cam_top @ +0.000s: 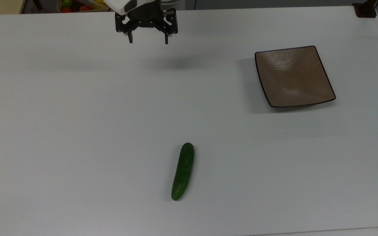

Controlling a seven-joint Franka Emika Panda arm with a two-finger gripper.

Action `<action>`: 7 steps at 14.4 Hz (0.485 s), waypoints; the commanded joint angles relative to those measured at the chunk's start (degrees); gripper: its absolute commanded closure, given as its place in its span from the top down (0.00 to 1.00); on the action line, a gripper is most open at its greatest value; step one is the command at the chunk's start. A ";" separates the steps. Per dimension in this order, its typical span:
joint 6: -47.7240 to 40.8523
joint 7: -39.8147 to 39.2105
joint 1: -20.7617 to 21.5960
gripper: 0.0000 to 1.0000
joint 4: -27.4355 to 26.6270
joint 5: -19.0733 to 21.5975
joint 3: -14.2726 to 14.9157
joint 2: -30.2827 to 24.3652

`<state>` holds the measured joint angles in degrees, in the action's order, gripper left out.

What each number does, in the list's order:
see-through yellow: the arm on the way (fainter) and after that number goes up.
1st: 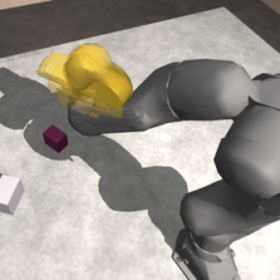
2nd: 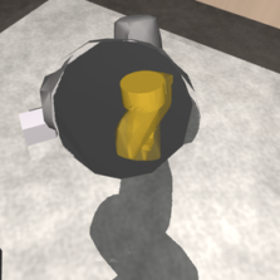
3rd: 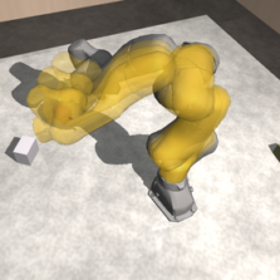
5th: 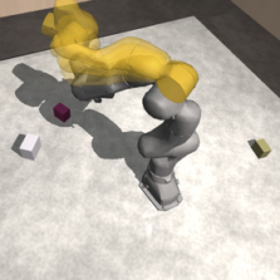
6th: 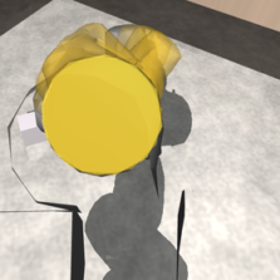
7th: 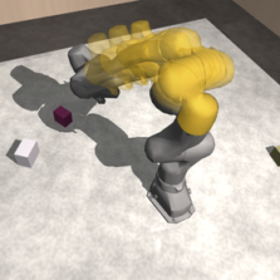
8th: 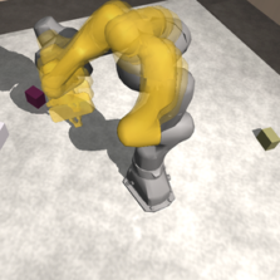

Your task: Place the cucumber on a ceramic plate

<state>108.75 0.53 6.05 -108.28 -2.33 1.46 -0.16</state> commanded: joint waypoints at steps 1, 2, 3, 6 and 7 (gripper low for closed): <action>-4.31 -0.01 0.36 1.00 1.31 0.21 0.30 -0.72; -4.42 0.00 0.36 1.00 1.32 0.22 0.30 -0.72; -4.34 0.00 0.36 1.00 1.49 0.22 0.30 -0.81; -4.34 -0.09 0.36 1.00 1.32 0.31 0.30 -0.72; -4.34 -0.09 0.36 1.00 1.49 0.48 0.30 -0.72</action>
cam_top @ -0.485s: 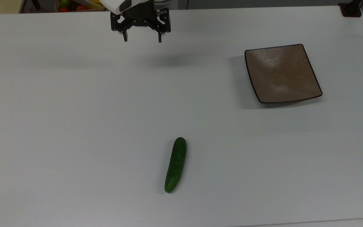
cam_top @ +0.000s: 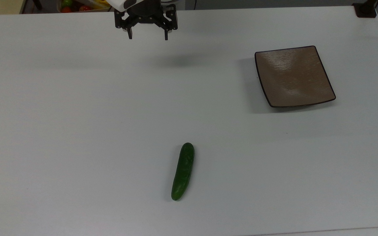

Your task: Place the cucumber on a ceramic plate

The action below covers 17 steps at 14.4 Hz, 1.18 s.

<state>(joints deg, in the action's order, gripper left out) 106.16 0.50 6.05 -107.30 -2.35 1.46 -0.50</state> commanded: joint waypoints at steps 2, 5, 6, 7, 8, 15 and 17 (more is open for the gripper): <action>-1.48 -0.06 0.36 1.00 0.51 0.59 0.21 -0.38; -0.96 0.11 0.36 1.00 0.95 1.11 0.21 0.06; -0.87 0.03 0.45 1.00 1.82 1.12 0.12 0.32; -0.78 0.11 0.45 1.00 2.18 1.20 0.12 1.10; -0.08 0.20 0.63 1.00 4.97 1.81 0.21 3.46; 14.06 10.29 3.44 1.00 14.65 1.74 0.29 16.21; 16.70 15.91 5.45 1.00 20.70 1.56 1.43 22.18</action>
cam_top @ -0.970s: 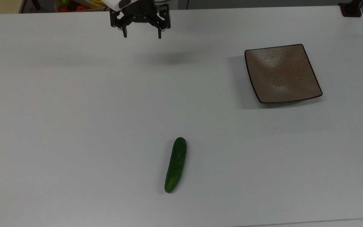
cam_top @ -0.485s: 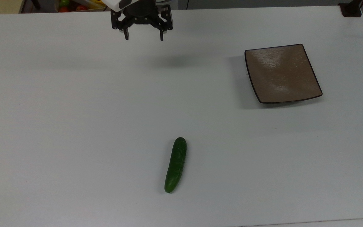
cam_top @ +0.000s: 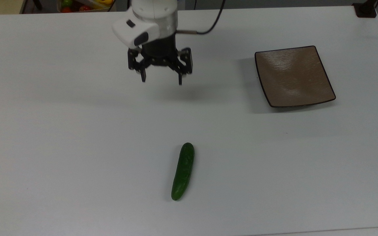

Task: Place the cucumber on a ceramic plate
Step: 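Lower the open gripper over the green cucumber's end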

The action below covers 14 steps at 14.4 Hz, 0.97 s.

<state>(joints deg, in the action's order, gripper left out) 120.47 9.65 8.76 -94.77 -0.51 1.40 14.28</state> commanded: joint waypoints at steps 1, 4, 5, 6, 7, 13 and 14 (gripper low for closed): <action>4.66 11.22 4.06 1.00 11.59 -0.46 3.59 11.00; 10.46 18.80 7.31 1.00 15.39 -1.68 6.41 17.16; 12.23 20.65 9.24 1.00 17.05 -2.30 8.17 20.06; 12.85 22.24 9.69 1.00 18.72 -2.65 8.62 22.78; 13.12 23.21 9.70 1.00 20.74 -3.53 8.62 24.98; 16.99 29.45 9.96 1.00 25.24 -8.45 8.62 32.12; 17.16 29.63 10.05 1.00 25.33 -9.15 8.62 32.65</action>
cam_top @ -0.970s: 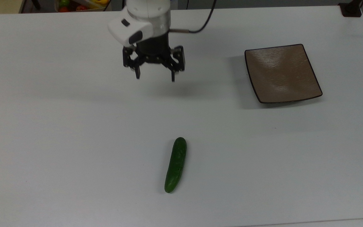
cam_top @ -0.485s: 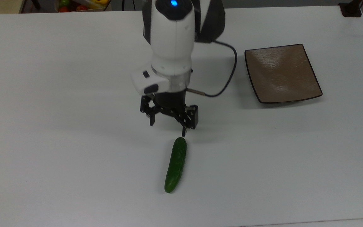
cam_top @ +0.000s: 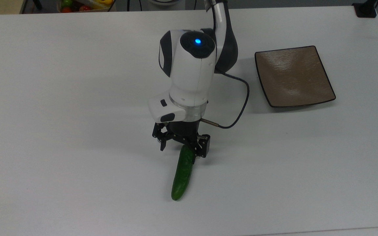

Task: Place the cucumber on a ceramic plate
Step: 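Lower the open gripper over the green cucumber's end, then close the gripper on the cucumber and lift it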

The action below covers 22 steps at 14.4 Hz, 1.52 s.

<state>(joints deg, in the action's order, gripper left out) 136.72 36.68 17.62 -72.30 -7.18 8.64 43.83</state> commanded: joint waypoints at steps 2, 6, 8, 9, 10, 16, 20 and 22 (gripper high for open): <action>2.93 3.57 1.80 1.00 3.13 -2.84 1.46 4.93; 3.20 6.38 1.81 1.00 2.96 -5.56 1.11 5.73; 3.12 8.23 1.98 0.77 2.87 -7.22 1.02 5.74; 3.20 8.93 1.81 0.57 2.78 -8.71 0.85 5.74; 3.20 9.11 1.72 0.47 2.78 -9.16 0.85 5.74; 3.03 9.20 0.85 0.27 1.38 -12.33 -0.11 2.94; 2.59 8.94 0.40 0.27 -5.62 -12.42 -2.31 -4.43; 2.24 8.76 0.49 0.27 -9.42 -12.68 -5.81 -7.87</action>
<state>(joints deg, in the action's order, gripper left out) 139.14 44.40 18.12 -73.13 -18.35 6.63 42.72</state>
